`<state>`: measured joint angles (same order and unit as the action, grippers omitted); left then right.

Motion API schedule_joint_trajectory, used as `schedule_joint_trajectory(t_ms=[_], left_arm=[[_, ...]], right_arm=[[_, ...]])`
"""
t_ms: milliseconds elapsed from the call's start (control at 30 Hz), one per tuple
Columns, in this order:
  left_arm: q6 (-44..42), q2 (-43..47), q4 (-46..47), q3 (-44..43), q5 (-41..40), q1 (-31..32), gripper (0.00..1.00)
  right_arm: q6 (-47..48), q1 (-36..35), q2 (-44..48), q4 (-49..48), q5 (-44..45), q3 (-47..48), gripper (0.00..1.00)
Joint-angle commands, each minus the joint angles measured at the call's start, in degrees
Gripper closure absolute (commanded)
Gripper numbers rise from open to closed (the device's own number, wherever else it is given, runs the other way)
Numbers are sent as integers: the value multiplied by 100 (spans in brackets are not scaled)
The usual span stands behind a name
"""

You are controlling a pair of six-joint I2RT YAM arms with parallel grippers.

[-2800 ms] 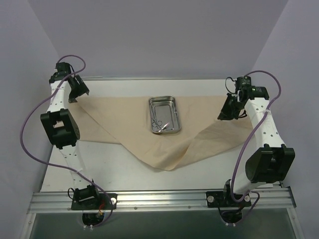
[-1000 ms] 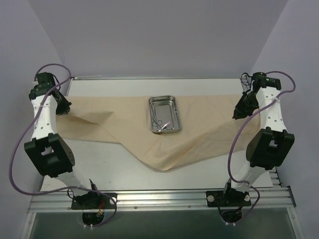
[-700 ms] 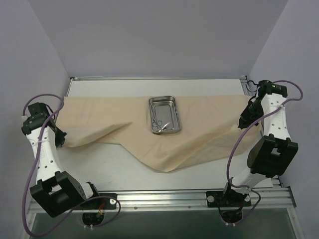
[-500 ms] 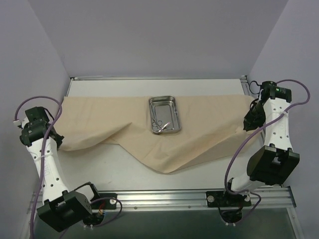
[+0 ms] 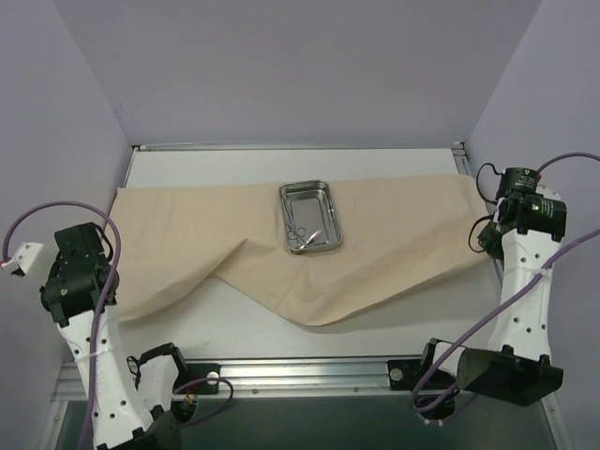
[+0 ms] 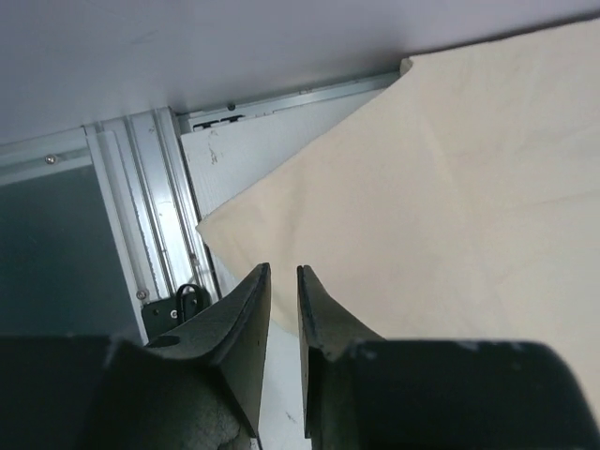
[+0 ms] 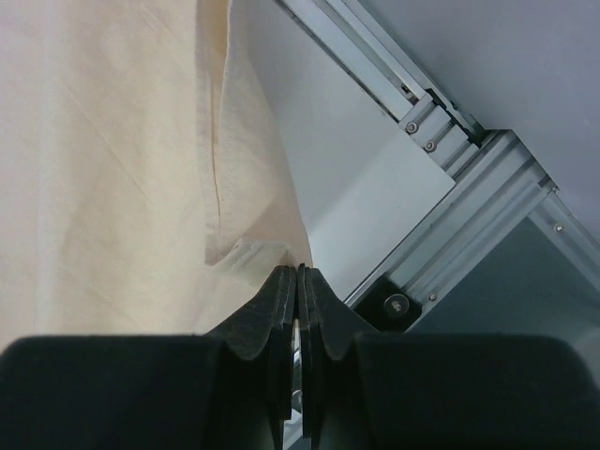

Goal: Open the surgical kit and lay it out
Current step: Open the surgical kit at the center of the board.

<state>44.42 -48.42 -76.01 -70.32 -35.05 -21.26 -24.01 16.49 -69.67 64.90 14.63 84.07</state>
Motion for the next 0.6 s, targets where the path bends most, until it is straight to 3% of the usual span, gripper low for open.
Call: schedule_joint_trajectory(t_ms=[0, 200, 267, 300, 367, 400, 467, 567], left_arm=[[514, 298, -625, -289, -775, 209, 73], [699, 886, -951, -465, -1267, 640, 71], [595, 1054, -794, -438, -1215, 789, 71], [11, 1167, -601, -412, -876, 833, 71], [-573, 1212, 84, -220, -286, 956, 70], [-1010, 1178, 312, -114, 552, 974, 66], [-1400, 890, 954, 53, 1558, 992, 46], [-1577, 328, 1403, 133, 2931, 992, 32]], right_arm=[[-148, -111, 532, 233, 392, -347, 98], [-209, -172, 1042, 242, 373, -594, 99], [-192, -199, 1200, 251, 365, -541, 95], [-157, -208, 1245, 259, 304, -489, 74], [-139, -295, 1246, 233, 76, -418, 57], [-156, -339, 1193, 216, 23, -383, 47], [-87, -392, 982, 6, -258, -365, 39], [-104, -418, 640, -214, -435, -67, 29]])
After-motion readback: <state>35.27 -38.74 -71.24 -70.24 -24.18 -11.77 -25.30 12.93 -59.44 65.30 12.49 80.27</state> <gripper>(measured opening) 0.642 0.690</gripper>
